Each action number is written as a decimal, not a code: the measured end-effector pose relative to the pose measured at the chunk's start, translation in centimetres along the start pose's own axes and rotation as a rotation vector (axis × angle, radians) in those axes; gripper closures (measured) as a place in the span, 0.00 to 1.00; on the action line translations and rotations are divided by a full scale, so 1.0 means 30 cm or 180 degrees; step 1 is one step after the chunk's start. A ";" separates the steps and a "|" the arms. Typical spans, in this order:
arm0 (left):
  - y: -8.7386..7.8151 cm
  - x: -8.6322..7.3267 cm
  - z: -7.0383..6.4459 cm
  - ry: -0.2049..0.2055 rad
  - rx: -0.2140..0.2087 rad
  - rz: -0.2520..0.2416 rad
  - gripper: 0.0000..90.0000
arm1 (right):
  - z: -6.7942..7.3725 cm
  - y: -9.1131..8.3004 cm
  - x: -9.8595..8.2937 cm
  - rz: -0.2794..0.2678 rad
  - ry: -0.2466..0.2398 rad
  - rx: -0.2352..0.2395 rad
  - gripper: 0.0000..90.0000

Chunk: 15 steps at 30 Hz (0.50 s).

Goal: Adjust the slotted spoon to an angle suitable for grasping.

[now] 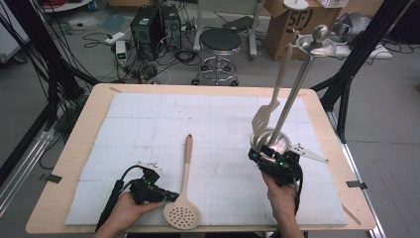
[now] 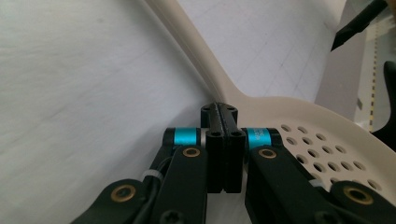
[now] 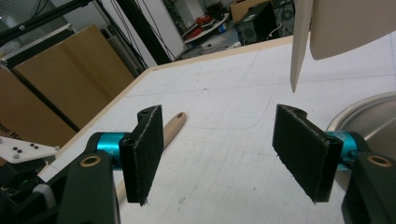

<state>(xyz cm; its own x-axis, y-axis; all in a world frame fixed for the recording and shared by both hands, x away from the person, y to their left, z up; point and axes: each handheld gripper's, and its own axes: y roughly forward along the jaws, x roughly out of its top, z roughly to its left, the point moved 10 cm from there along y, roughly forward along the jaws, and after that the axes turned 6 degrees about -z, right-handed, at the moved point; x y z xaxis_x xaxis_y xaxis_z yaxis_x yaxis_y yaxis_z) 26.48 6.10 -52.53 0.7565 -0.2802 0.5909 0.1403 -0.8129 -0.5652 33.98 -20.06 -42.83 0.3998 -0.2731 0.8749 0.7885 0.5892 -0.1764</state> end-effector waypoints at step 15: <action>0.159 0.083 -0.072 -0.0002 -0.0177 -0.0065 1.00 | -0.020 -0.014 0.011 -0.0040 0.0038 -0.0036 0.37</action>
<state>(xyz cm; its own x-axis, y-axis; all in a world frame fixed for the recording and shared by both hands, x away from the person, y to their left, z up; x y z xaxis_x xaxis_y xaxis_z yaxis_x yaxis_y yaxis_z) 27.64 0.43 -52.51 0.7542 -0.2630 0.6017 0.1201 -0.8456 -0.5202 34.06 -20.87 -42.73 0.3954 -0.2894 0.8717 0.7986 0.5771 -0.1707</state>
